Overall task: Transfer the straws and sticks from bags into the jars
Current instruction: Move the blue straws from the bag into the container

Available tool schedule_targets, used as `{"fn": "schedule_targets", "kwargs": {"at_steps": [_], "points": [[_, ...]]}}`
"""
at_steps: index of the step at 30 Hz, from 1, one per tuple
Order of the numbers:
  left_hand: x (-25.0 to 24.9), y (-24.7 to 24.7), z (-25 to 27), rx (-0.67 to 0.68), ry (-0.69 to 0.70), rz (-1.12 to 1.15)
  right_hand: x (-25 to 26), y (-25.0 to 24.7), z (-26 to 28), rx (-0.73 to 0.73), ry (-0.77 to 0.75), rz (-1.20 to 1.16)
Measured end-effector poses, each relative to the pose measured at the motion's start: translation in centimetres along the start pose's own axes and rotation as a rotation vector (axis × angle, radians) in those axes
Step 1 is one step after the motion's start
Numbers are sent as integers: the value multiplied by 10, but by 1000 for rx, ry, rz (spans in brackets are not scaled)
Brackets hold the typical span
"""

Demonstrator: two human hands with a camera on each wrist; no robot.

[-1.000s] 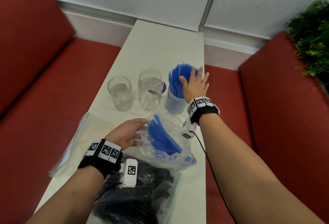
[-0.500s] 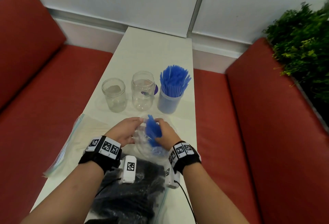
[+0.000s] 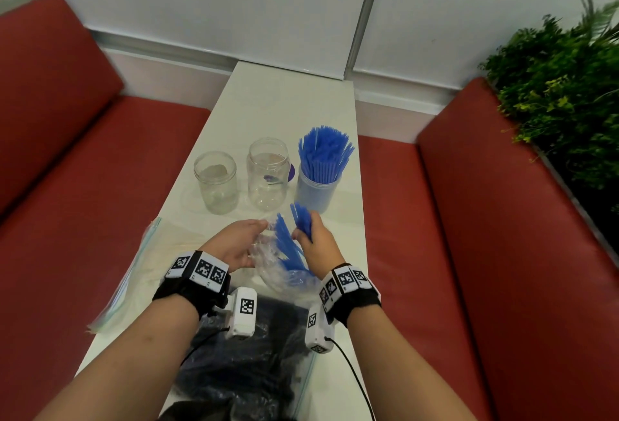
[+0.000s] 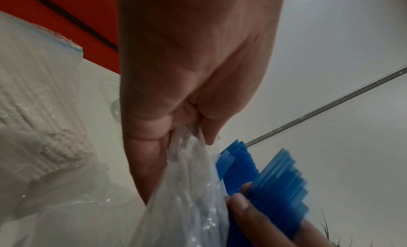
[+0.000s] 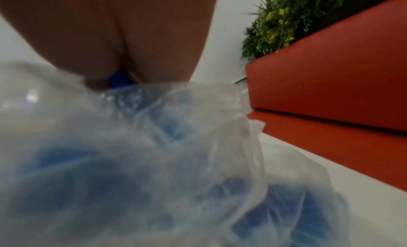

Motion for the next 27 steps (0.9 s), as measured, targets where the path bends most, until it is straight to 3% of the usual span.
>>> {"fn": "schedule_targets", "kwargs": {"at_steps": [5, 9, 13, 20, 27], "points": [[7, -2, 2, 4, -12, -1, 9, -5, 8, -32, -50, -142], [9, -2, -1, 23, -17, 18, 59, -49, 13, -203, -237, -311], [9, -2, -3, 34, -14, 28, 81, -69, 20, -313, -323, -407], [13, -10, -4, 25, -20, 26, 43, -41, 11, -220, -197, -460], [13, -13, -9, 36, -24, 66, 100, -86, -5, -127, -378, -445]]}}
Point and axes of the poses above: each hand's wrist, its own z-axis away from the middle knuckle, its own y-axis out of the palm, x = y × z, the point moved 10 cm from there along -z, towards the middle knuckle, and after that the axes turned 15 degrees about x, right-handed, at the moved point
